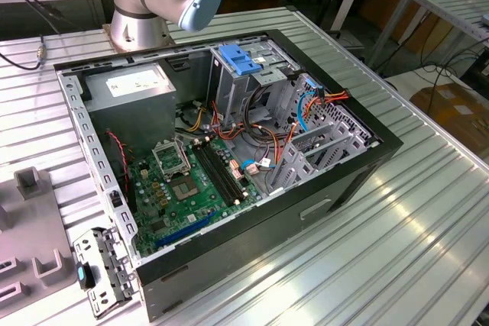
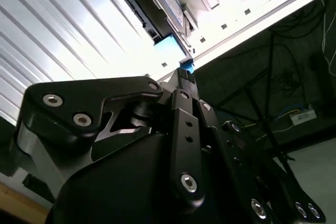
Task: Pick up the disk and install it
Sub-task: 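Pick up the disk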
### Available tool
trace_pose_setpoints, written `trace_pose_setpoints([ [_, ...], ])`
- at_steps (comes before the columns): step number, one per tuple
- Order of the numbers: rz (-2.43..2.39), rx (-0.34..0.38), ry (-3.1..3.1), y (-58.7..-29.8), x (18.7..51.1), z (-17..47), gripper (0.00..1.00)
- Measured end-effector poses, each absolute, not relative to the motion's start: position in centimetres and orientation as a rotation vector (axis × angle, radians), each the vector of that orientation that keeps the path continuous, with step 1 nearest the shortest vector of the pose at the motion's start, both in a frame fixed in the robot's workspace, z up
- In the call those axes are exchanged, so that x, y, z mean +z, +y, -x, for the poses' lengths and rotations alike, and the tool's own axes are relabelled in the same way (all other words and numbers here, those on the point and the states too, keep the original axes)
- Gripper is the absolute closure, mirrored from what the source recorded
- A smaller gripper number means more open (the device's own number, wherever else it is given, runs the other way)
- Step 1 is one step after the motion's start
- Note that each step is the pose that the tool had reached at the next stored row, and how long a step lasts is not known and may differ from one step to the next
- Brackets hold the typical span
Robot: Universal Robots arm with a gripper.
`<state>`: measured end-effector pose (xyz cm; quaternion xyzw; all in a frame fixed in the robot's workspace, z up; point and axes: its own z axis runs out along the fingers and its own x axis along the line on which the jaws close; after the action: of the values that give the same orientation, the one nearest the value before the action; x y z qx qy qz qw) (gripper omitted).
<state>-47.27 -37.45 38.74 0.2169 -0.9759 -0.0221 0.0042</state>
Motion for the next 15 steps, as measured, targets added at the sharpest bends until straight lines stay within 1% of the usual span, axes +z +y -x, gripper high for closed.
trace_pose_setpoints([
  [3, -0.768, -0.069, -3.036, -37.45, 38.74, 47.27, 0.89],
  [15, -0.785, -0.069, -3.031, -37.45, 38.74, 47.27, 0.89],
])
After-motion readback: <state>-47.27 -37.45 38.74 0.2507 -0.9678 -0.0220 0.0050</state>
